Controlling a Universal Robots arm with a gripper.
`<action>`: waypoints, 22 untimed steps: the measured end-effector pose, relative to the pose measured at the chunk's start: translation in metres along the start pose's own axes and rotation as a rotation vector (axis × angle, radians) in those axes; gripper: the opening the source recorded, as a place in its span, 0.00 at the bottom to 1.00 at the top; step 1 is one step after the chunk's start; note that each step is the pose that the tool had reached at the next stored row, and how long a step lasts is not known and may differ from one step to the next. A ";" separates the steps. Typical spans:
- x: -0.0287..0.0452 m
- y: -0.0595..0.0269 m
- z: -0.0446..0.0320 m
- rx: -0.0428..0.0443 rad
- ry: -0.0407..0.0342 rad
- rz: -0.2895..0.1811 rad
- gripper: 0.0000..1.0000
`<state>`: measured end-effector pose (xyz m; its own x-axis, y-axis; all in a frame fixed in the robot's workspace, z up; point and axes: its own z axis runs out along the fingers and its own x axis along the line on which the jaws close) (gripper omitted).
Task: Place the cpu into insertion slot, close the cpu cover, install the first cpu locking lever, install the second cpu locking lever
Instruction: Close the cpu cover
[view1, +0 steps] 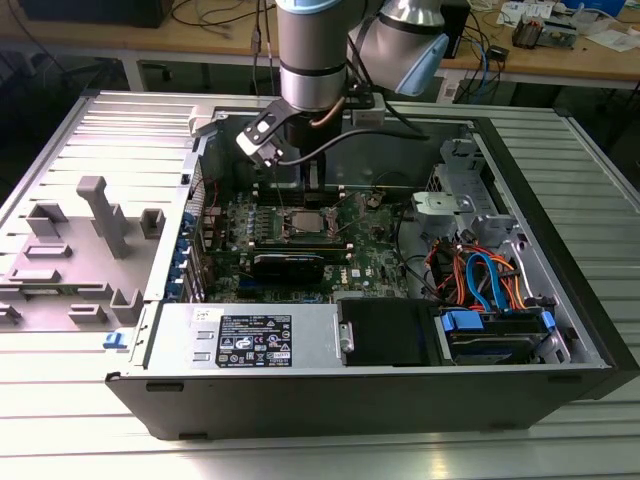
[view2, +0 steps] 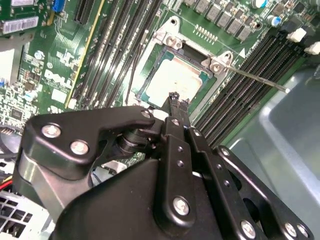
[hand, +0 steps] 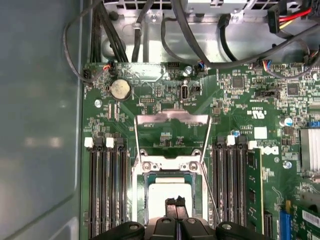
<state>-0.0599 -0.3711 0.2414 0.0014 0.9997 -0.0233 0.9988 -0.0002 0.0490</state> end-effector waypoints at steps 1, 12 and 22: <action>0.0000 0.0020 0.0001 0.0002 -0.0001 0.000 0.11; -0.0004 0.0079 -0.0193 0.0002 -0.0001 0.000 0.11; 0.0004 0.0333 -0.0228 0.0062 0.0006 0.000 0.11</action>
<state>-0.0277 -0.3702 0.2657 0.0012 0.9997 -0.0227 0.9991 -0.0002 0.0427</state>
